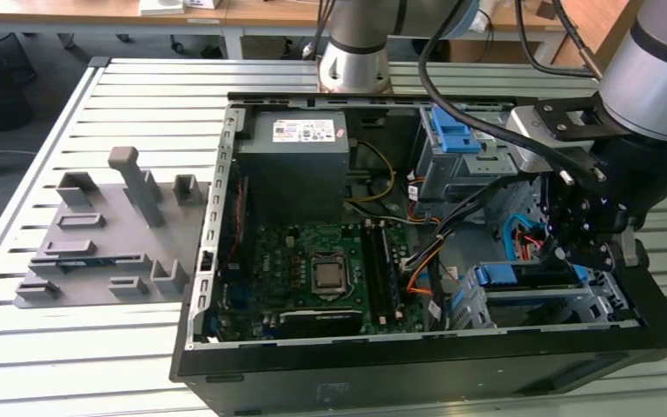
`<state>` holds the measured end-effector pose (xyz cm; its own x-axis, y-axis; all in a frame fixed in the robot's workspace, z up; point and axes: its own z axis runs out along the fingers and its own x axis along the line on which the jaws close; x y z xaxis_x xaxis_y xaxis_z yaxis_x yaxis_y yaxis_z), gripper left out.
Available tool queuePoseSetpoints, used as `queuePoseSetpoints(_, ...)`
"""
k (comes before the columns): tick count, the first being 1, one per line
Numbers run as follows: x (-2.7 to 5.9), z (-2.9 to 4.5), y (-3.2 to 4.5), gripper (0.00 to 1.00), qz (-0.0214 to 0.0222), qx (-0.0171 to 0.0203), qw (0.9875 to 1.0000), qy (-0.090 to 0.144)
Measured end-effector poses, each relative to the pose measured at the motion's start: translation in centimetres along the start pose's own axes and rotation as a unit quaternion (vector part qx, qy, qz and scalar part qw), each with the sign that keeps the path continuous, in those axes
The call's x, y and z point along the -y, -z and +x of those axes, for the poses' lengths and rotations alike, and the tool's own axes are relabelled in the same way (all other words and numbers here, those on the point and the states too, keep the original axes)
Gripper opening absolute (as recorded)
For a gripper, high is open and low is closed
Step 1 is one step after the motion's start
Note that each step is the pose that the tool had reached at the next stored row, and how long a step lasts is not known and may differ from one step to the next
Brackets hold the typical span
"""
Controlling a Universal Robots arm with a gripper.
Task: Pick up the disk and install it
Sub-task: 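Insert the second disk wire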
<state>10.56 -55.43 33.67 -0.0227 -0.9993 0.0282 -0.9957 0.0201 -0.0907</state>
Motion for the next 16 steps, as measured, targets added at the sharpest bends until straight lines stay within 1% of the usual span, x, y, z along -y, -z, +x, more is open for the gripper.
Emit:
queuePoseSetpoints(2, 0.0, 0.0, 0.0, 0.11, 0.0, 0.0001, 1.0, 0.0)
queuePoseSetpoints(4, 0.02, 0.01, 0.22, 0.11, -0.0001, -0.0001, 1.0, 0.0)
queuePoseSetpoints(8, 0.12, 0.03, 1.16, 0.11, -0.0025, 0.0, 1.0, 0.0)
queuePoseSetpoints(10, 0.24, 0.04, 1.54, 0.11, -0.0049, 0.0, 1.0, 0.0)
queuePoseSetpoints(13, 0.32, 0.05, 1.88, 0.11, -0.0105, -0.0001, 0.9999, 0.0)
queuePoseSetpoints(14, 0.35, 0.05, 2.01, 0.11, -0.014, -0.0002, 0.9999, 0.0)
queuePoseSetpoints(15, 0.39, 0.06, 2.09, 0.11, -0.019, -0.0002, 0.9998, 0.001)
queuePoseSetpoints(16, 0.42, 0.06, 2.17, 0.11, -0.0252, -0.0004, 0.9997, 0.001)
